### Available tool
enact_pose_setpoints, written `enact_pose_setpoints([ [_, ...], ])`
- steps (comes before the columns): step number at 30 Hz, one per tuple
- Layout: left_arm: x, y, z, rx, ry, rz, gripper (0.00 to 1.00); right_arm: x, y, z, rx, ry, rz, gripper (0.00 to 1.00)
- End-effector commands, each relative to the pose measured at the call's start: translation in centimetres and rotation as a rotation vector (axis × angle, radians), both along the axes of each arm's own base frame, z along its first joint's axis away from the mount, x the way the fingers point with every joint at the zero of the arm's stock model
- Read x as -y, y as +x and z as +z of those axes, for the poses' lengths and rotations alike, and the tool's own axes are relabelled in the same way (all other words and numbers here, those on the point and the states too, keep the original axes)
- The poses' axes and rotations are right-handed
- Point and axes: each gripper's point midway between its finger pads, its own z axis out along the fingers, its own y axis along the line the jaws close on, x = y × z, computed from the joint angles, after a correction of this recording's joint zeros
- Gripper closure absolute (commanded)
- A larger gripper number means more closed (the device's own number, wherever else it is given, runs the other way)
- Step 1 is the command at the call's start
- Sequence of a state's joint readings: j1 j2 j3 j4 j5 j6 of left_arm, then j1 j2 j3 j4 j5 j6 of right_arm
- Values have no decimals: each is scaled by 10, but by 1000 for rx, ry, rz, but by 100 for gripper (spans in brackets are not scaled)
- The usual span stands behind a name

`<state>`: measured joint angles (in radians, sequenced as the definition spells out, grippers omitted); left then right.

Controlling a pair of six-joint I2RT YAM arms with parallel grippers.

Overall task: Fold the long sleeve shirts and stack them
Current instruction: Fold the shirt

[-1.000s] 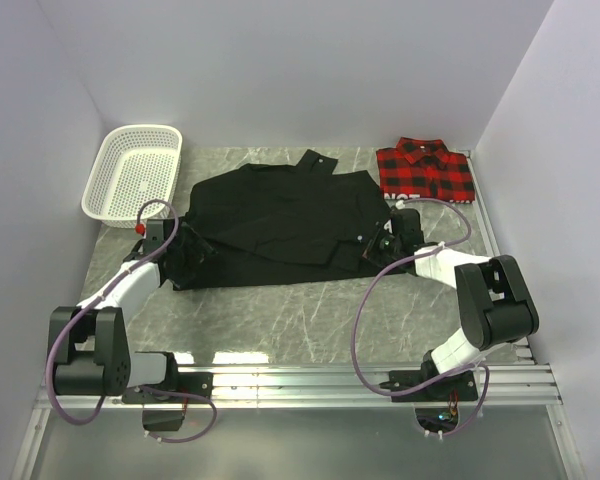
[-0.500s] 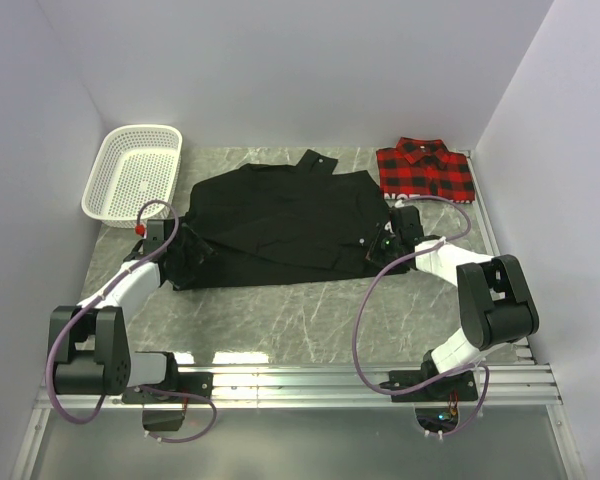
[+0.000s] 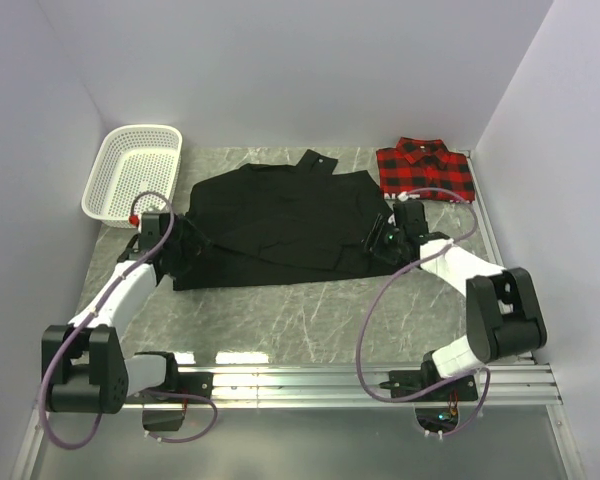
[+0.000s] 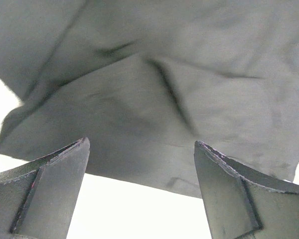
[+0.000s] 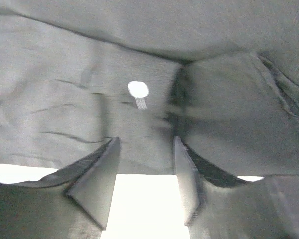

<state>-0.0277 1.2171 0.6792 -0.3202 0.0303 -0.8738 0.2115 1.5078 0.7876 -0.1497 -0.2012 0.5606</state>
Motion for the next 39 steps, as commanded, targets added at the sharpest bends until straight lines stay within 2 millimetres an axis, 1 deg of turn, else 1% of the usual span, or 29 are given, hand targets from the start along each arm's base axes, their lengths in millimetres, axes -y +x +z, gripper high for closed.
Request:
enact_pose_setpoints([
  [1, 23, 31, 64, 196, -21, -91, 9, -17, 37, 85, 262, 102, 13, 42],
  [3, 34, 38, 76, 234, -42, -116, 9, -31, 38, 99, 299, 165, 34, 37],
  [4, 41, 47, 83, 272, -54, -132, 10, -43, 46, 122, 371, 251, 44, 36],
  [6, 61, 56, 94, 316, -98, -174, 13, -60, 50, 133, 407, 332, 65, 34],
  [7, 68, 65, 96, 338, -114, -184, 15, -71, 55, 148, 447, 399, 82, 33],
  [9, 82, 75, 104, 368, -151, -208, 20, -91, 66, 154, 449, 452, 122, 33],
  [10, 88, 81, 93, 341, -162, -213, 22, -109, 66, 162, 462, 494, 155, 33],
  [12, 100, 94, 102, 370, -197, -237, 27, -132, 76, 164, 455, 536, 198, 33],
  [13, 103, 100, 92, 350, -197, -237, 29, -150, 75, 171, 467, 570, 228, 33],
  [15, 108, 109, 92, 364, -208, -238, 40, -172, 86, 167, 455, 597, 259, 33],
  [16, 106, 111, 80, 341, -204, -229, 43, -189, 88, 156, 427, 624, 278, 33],
  [17, 107, 114, 78, 348, -206, -222, 51, -202, 90, 165, 438, 654, 308, 33],
  [18, 105, 116, 68, 333, -198, -210, 55, -212, 92, 165, 428, 680, 318, 33],
  [19, 103, 115, 58, 315, -192, -200, 57, -222, 97, 148, 397, 685, 326, 33],
  [20, 102, 115, 52, 306, -189, -193, 62, -239, 97, 155, 406, 703, 355, 33],
  [21, 101, 114, 39, 286, -189, -186, 63, -249, 100, 138, 364, 712, 362, 33],
  [22, 101, 113, 33, 276, -192, -182, 64, -258, 100, 134, 355, 720, 375, 33],
  [23, 100, 113, 26, 261, -194, -174, 66, -271, 100, 140, 362, 737, 400, 33],
  [24, 100, 113, 16, 244, -193, -167, 67, -280, 98, 136, 345, 750, 419, 33],
  [25, 98, 109, 7, 225, -188, -156, 68, -288, 99, 118, 313, 746, 427, 33],
  [26, 96, 108, 1, 214, -187, -147, 70, -296, 102, 122, 324, 755, 446, 33],
  [27, 94, 107, -6, 204, -184, -138, 71, -307, 96, 117, 307, 759, 477, 33],
  [28, 91, 104, -14, 194, -178, -125, 71, -311, 99, 95, 267, 742, 473, 33],
  [29, 91, 103, -17, 186, -184, -116, 71, -319, 100, 97, 270, 745, 490, 34],
  [30, 88, 102, -25, 167, -178, -106, 71, -323, 98, 89, 251, 732, 496, 34],
  [31, 86, 98, -33, 144, -168, -93, 71, -325, 100, 72, 224, 722, 487, 34],
  [33, 78, 95, -44, 123, -143, -64, 70, -327, 103, 62, 207, 720, 477, 34],
  [34, 74, 91, -50, 107, -134, -48, 70, -324, 105, 49, 181, 712, 460, 34],
  [39, 61, 79, -70, 36, -123, 2, 68, -294, 122, 10, 102, 654, 331, 34],
])
